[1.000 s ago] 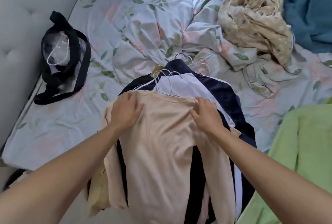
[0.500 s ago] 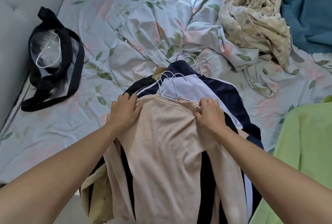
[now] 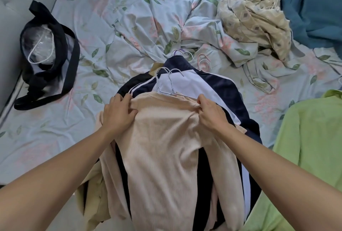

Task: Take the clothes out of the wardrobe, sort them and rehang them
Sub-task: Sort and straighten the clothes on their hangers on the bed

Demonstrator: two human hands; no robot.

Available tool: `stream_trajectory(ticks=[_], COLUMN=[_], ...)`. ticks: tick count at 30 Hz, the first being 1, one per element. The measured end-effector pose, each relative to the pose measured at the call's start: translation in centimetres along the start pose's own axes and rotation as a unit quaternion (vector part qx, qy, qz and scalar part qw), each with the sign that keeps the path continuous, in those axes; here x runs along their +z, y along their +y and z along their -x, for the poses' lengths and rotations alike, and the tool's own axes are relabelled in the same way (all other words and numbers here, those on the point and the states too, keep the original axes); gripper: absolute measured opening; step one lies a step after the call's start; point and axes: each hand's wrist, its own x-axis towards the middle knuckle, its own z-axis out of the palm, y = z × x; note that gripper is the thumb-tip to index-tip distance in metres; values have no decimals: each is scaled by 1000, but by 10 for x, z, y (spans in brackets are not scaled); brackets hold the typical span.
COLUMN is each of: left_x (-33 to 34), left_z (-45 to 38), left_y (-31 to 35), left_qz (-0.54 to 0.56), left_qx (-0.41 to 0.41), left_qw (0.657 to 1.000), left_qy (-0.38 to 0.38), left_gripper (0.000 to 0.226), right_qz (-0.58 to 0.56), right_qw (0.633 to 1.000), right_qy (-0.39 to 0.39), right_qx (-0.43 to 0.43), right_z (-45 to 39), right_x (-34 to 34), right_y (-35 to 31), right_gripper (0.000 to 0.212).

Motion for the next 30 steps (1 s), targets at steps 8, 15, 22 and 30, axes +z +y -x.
stream_trajectory(ticks=[8, 15, 22, 30], left_x=[-9, -42, -128, -258], left_z=[12, 27, 75, 183], left_y=[14, 40, 74, 138], left_qz=[81, 129, 123, 125], left_qx=[28, 111, 97, 86], left_qw=[995, 985, 988, 988], left_qy=[50, 16, 2, 37], left_gripper=[33, 45, 24, 25], right_qz=[-137, -180, -235, -271], right_qw=[985, 978, 969, 956], right_qy=[101, 101, 74, 101], right_qx=[-3, 7, 4, -43], right_z=[35, 64, 109, 202], right_x=[-20, -46, -137, -237], right_y=[36, 44, 19, -1], right_gripper=[13, 15, 19, 5])
